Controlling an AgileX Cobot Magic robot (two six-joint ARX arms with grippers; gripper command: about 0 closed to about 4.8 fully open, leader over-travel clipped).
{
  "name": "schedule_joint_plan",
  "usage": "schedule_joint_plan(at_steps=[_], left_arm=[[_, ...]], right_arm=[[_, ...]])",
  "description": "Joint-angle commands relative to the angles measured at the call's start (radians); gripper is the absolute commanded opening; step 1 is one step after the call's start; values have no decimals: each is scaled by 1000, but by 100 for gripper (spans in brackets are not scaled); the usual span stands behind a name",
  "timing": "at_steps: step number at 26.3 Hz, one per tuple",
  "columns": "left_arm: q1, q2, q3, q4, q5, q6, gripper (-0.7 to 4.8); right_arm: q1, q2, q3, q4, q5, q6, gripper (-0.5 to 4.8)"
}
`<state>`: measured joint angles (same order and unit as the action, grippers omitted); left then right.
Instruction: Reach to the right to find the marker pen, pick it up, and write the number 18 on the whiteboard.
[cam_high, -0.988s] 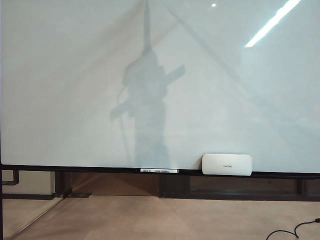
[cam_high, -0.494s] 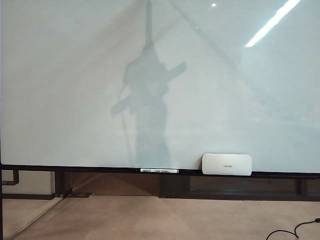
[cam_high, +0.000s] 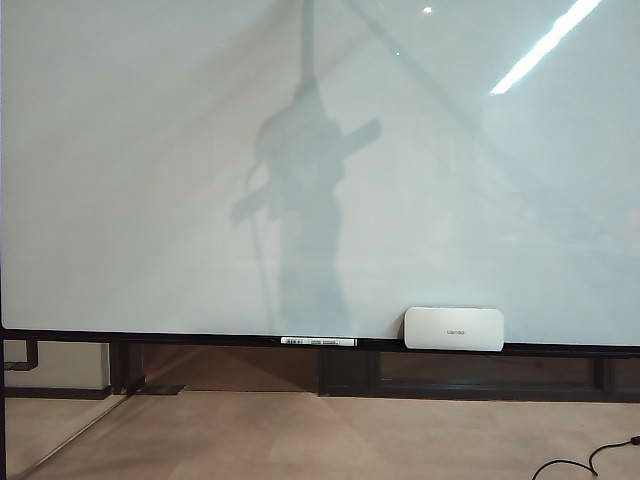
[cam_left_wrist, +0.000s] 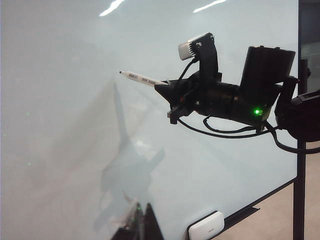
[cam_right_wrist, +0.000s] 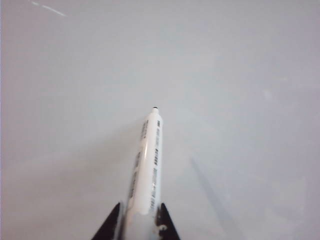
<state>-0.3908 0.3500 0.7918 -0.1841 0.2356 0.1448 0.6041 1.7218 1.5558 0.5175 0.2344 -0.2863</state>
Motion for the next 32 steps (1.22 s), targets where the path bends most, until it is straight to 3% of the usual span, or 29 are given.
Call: schedule_joint_plan(at_steps=[1, 32], left_arm=[[-1, 0, 5, 1, 13, 0, -5], [-1, 0, 5, -13, 13, 1, -5]], right_arm=[[-2, 2, 9, 26, 0, -3, -3], [-26, 64, 47, 59, -50, -2, -3]])
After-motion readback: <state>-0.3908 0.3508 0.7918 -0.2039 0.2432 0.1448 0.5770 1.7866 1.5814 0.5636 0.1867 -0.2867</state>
